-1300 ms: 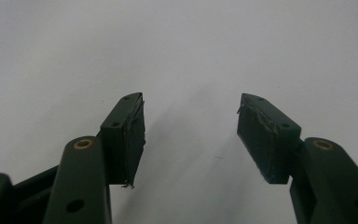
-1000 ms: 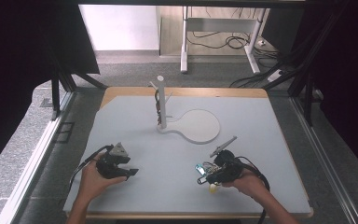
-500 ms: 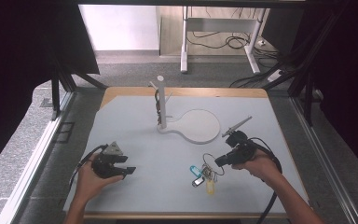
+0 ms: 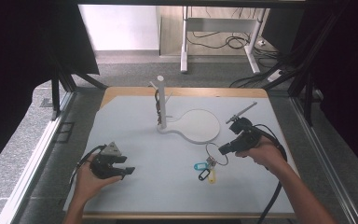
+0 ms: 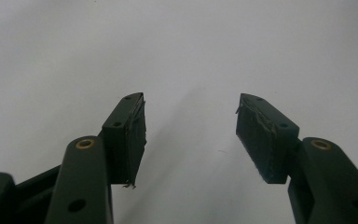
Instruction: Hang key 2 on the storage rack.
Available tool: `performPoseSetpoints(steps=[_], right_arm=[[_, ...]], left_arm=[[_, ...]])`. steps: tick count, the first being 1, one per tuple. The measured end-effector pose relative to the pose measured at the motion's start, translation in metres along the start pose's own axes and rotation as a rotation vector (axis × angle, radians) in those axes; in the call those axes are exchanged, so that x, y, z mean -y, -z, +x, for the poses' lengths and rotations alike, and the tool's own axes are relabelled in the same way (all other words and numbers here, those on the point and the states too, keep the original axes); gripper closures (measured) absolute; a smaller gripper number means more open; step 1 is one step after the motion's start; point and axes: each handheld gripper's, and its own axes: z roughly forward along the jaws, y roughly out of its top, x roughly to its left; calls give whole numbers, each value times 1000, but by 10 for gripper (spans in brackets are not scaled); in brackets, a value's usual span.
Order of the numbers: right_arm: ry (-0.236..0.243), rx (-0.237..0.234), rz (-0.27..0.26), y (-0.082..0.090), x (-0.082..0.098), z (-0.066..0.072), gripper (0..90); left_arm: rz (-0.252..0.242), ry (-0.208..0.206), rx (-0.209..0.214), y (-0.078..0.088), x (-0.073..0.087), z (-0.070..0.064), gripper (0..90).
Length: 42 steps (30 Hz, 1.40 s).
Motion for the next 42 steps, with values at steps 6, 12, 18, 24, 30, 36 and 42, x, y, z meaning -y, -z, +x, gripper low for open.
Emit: performPoseSetpoints(steps=[6,12,18,24,30,36,42], right_arm=[[-11,4,18,10,-7,-7,882],[-24,25,14,21,-15,-11,881],[-27,41,7,32,-26,-13,882],[-27,49,0,43,-38,-15,881],[-35,51,-4,50,-52,-17,882],[-45,67,11,51,-64,-19,882],[-55,71,14,52,-74,-22,882]], left_arm=[[-7,5,0,1,1,0,428],[-8,7,0,1,2,0,428],[-5,6,-5,0,2,0,428],[-11,14,0,0,2,-1,428],[-10,9,0,1,2,0,428],[-18,14,2,2,2,0,428],[-11,10,4,0,2,-1,428]])
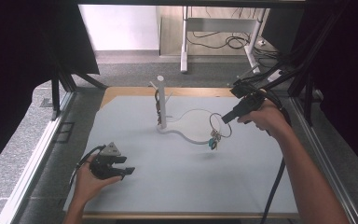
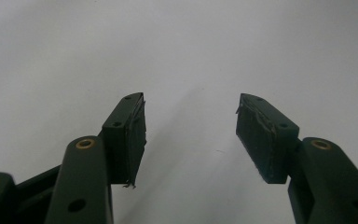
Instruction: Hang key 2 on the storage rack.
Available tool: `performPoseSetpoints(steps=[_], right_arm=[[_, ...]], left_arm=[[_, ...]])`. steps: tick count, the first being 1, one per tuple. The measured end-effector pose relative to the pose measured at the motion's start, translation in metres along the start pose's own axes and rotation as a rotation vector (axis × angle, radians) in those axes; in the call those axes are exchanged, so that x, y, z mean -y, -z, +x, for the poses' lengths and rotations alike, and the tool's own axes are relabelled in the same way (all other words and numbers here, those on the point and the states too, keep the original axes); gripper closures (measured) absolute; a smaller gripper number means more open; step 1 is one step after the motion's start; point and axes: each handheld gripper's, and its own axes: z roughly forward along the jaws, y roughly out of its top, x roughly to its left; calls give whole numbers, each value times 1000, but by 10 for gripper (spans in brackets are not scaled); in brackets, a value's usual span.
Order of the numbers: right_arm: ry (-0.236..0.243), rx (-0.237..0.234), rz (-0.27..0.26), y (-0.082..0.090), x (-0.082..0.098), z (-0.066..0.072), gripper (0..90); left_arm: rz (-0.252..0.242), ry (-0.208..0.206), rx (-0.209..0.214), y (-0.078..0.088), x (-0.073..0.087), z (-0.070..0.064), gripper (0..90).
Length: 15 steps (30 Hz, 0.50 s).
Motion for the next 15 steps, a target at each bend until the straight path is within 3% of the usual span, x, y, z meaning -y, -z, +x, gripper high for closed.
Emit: performPoseSetpoints(steps=[7,15], right_arm=[[-4,27,7,-2,-11,1,881],[-3,20,0,-6,-24,2,882]], left_arm=[[-3,1,2,1,0,0,429],[-10,2,1,2,1,1,428]])
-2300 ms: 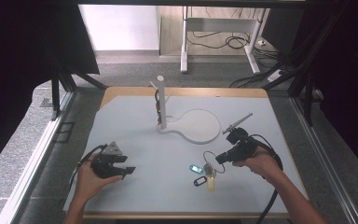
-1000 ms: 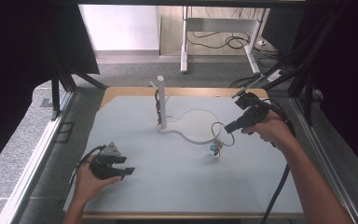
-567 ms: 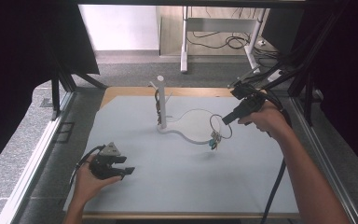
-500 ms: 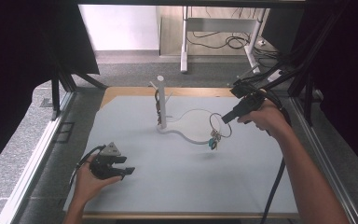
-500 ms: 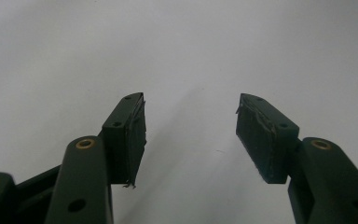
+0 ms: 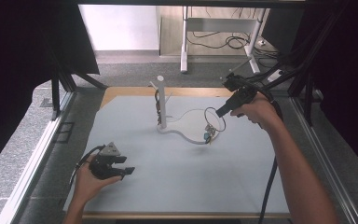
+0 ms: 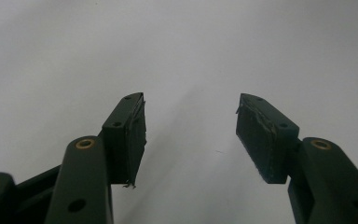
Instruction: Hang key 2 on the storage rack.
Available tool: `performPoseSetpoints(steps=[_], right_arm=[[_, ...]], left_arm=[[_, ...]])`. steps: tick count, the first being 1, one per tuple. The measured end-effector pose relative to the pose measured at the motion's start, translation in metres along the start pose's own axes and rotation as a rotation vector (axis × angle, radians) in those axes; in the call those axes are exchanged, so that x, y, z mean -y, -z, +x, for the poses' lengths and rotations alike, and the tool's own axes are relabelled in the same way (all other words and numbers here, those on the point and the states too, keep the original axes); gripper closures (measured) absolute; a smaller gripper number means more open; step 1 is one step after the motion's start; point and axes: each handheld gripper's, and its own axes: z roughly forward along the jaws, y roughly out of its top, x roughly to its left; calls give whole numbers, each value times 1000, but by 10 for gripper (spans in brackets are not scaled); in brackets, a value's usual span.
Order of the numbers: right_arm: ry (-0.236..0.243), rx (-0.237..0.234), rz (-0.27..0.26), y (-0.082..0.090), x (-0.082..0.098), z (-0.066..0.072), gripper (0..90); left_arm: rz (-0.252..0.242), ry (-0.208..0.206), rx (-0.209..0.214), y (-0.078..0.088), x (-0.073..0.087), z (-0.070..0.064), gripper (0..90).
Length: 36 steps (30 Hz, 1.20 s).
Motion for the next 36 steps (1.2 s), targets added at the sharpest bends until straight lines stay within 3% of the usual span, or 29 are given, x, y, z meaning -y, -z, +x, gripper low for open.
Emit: performPoseSetpoints(steps=[36], right_arm=[[0,27,16,-11,-53,3,881]], left_arm=[[-21,8,12,8,2,3,428]])
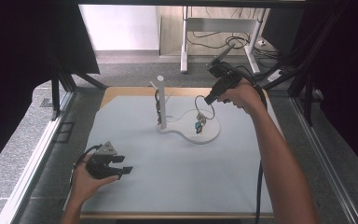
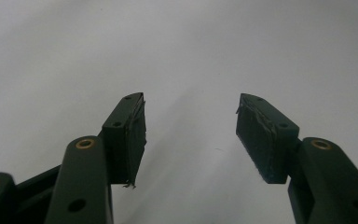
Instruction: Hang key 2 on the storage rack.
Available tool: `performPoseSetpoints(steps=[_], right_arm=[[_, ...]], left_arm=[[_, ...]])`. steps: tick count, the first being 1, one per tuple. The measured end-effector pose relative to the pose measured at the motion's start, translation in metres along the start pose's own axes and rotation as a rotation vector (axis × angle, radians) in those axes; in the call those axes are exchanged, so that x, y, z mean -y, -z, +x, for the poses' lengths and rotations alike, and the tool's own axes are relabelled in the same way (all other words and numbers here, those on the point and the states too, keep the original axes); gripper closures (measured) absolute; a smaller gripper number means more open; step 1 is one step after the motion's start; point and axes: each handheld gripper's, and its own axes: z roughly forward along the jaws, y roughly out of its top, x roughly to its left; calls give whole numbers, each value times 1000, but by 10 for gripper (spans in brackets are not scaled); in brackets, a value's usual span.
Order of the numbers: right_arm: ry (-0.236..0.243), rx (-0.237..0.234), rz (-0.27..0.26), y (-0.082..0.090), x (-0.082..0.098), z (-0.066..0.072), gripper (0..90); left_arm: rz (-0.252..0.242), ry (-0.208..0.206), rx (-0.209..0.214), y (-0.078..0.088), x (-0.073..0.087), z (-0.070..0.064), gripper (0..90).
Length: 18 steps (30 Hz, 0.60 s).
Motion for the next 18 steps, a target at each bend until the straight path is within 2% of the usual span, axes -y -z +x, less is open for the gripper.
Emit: performPoseSetpoints(steps=[7,14,18], right_arm=[[1,-1,-3,-5,-15,-4,882],[2,33,8,-12,-30,-5,882],[0,31,11,-20,-40,-5,882]], left_arm=[[-3,0,3,0,0,2,428],[-7,-1,11,1,0,2,428],[-9,-5,14,1,0,3,428]])
